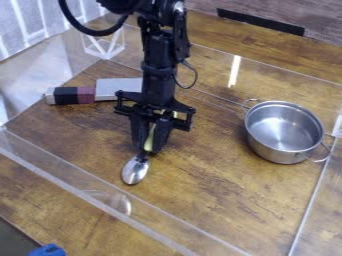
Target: Put the spoon into the silver pot
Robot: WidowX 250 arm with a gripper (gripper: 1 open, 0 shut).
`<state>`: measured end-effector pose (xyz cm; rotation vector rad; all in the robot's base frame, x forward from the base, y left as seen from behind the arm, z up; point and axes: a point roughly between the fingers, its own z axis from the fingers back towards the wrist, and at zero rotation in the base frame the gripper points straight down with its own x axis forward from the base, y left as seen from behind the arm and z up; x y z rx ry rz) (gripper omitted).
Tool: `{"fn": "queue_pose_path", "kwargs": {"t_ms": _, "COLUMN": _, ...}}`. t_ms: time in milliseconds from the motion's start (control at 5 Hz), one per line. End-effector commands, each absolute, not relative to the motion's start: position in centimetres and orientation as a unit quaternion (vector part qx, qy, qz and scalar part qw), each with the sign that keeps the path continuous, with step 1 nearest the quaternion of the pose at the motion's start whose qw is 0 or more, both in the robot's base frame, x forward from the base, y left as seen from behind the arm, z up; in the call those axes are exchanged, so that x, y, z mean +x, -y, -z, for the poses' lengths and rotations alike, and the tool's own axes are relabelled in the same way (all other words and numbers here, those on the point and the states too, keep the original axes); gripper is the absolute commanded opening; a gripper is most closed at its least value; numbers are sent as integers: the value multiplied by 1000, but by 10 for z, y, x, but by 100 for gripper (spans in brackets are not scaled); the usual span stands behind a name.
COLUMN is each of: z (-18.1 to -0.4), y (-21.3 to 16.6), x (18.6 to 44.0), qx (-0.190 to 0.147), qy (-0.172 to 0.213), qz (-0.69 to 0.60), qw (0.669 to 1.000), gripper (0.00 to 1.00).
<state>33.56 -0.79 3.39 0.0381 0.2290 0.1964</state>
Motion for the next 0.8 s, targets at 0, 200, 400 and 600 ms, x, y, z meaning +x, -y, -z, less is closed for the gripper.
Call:
{"fn": "queue_pose_path", "kwargs": {"t_ms": 0, "z": -91, "y": 16, "x": 348, "qx": 7, "qy": -48, "qz": -105, "qw": 993, "gripper": 0}}
{"fn": "queue_pose_path", "kwargs": {"t_ms": 200, "z": -119, "y": 32, "x": 351, "qx": -1, "qy": -36, "qz": -145, "qw": 989, "gripper": 0}}
{"fn": "queue_pose_path", "kwargs": {"t_ms": 400, "z": -142, "y": 60, "x": 360, "qx": -17, "qy": -29, "qz": -171, "qw": 985, "gripper": 0}}
{"fn": "queue_pose_path", "kwargs": {"t_ms": 600, "z": -152, "y": 83, "x": 371, "qx": -32, "qy": -27, "qz": -156, "qw": 987, "gripper": 0}}
